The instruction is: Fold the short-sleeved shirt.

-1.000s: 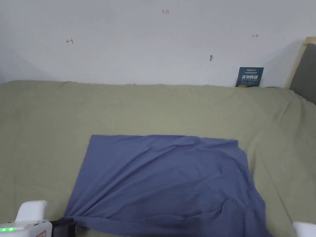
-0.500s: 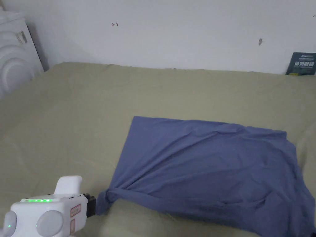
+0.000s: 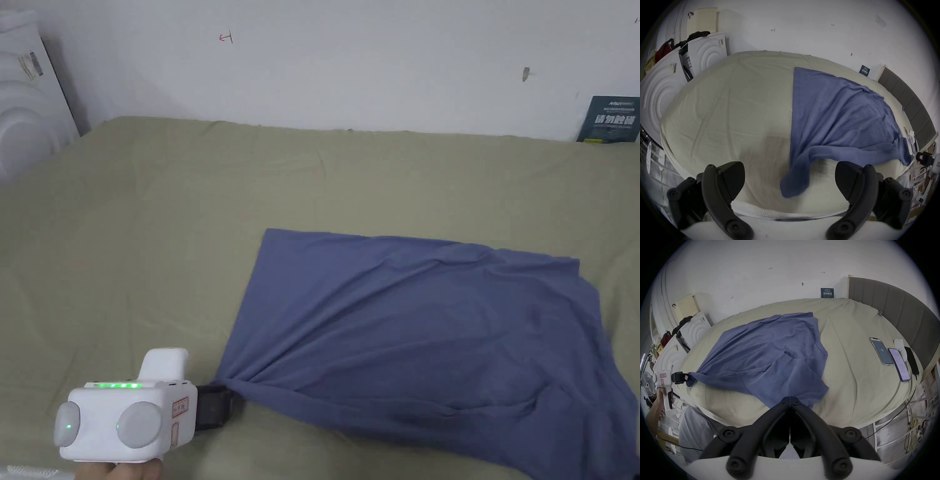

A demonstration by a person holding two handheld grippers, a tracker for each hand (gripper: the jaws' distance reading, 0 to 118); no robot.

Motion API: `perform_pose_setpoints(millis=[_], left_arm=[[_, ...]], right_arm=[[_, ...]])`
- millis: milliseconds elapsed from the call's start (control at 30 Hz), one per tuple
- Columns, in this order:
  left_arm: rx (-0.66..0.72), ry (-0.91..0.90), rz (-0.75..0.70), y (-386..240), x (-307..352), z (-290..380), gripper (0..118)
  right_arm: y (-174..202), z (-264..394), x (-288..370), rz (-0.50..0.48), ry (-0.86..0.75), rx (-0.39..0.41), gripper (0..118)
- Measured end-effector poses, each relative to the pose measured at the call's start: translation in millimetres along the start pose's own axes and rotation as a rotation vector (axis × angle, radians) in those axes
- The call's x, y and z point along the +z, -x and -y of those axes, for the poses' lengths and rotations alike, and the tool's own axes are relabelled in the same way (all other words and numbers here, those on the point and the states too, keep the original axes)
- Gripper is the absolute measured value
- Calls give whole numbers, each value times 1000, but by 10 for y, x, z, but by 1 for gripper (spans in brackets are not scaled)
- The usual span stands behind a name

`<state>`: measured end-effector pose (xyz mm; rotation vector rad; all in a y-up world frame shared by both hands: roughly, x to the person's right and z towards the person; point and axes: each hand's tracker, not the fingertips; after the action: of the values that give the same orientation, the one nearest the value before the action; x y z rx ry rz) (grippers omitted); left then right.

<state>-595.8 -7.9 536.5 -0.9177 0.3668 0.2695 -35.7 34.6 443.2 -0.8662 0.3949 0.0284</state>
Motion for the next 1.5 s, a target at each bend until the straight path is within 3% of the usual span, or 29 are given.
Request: perform_pose_setpoints(millis=[100,267,300,333,400,600,633,667,700,733,833,867,900,1500], left_arm=[[26,-29,57,4,-33,22,0],[15,-7,30,-64,126,40,0],[23,-9,34,-74,150,36,0],[9,-16,18,-88,167,22,0],[6,-14,12,-11,83,-13,0],[31,13,25,-87,105,-31,0],[30,14,24,-87,76,-24,0],[31,16,21,-83,56,-29,0],[36,18,20,-75,46,-39,0],[37,17,16,-62,33,-52,0],[37,26,14,-33,4,-14,0],[35,29,12,-29,-8,-13,0],[32,32,11,-22,-27,22,0],[-14,-53,31,-115,275,-309,0]], right_arm=[[-86,23,-31,16,15,-10,0],[-223,28,-20,64,12,-28,0],[-249,20,-20,72,9,-32,9],[-281,12,-24,71,4,-35,38],[-378,-34,-95,94,9,-72,118],[-500,-203,-514,31,102,-101,117],[-515,-212,-607,33,107,-96,113],[-511,-191,-690,47,134,-86,102],[-526,-192,-790,51,172,-68,79],[-537,-201,-866,58,169,-63,66],[-455,-157,-945,97,169,-12,60],[-448,-155,-957,92,168,-10,45],[-452,-162,-922,98,157,-4,6],[-315,-443,-286,59,7,-32,6]])
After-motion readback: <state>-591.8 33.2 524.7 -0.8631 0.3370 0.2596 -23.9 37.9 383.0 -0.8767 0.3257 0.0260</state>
